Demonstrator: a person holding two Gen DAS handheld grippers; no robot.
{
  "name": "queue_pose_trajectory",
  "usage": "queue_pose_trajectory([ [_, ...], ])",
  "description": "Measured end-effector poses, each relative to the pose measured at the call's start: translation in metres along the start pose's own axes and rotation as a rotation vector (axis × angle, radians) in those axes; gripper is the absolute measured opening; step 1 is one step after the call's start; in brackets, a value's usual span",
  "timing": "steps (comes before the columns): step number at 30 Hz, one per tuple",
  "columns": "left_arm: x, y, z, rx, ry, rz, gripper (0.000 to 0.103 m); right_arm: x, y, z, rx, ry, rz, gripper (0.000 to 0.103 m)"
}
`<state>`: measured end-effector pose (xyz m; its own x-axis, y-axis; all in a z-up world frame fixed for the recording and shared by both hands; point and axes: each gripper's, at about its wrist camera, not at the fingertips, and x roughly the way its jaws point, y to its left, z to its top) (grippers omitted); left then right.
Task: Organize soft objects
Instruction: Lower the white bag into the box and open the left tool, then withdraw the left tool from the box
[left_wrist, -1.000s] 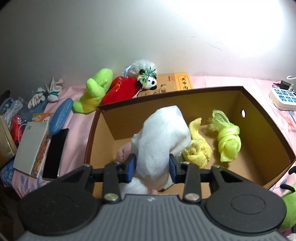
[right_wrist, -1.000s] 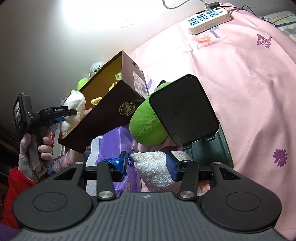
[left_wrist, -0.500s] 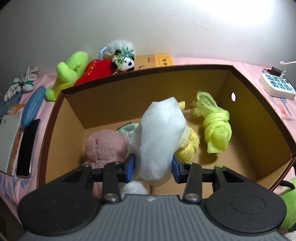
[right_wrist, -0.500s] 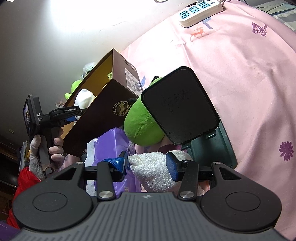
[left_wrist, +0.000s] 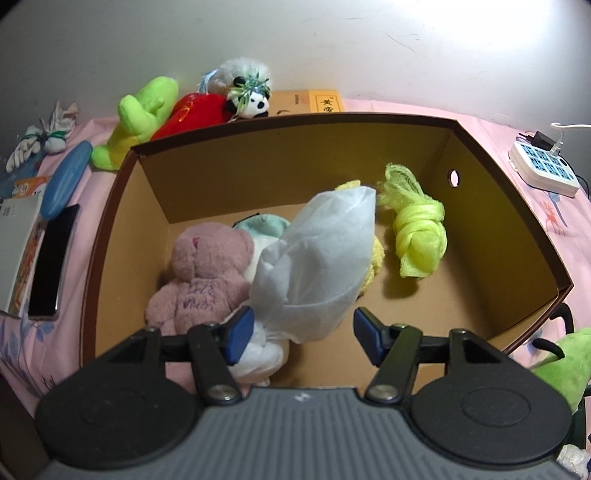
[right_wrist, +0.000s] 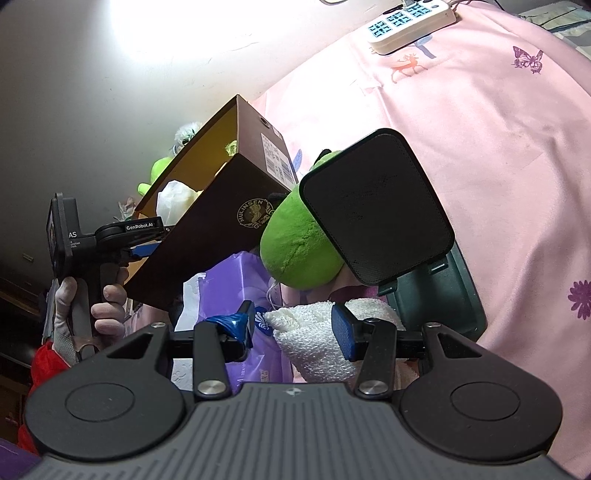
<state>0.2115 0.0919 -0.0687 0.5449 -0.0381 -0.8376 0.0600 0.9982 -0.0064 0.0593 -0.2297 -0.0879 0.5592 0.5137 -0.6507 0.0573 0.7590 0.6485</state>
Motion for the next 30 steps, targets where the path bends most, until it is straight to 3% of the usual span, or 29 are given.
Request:
queue_pose_trajectory([
  [30,-0.081,-0.003,-0.036,0.025,-0.123,0.208,0.065,-0.014,0.016,-0.009,-0.102,0.014,0.068,0.031],
])
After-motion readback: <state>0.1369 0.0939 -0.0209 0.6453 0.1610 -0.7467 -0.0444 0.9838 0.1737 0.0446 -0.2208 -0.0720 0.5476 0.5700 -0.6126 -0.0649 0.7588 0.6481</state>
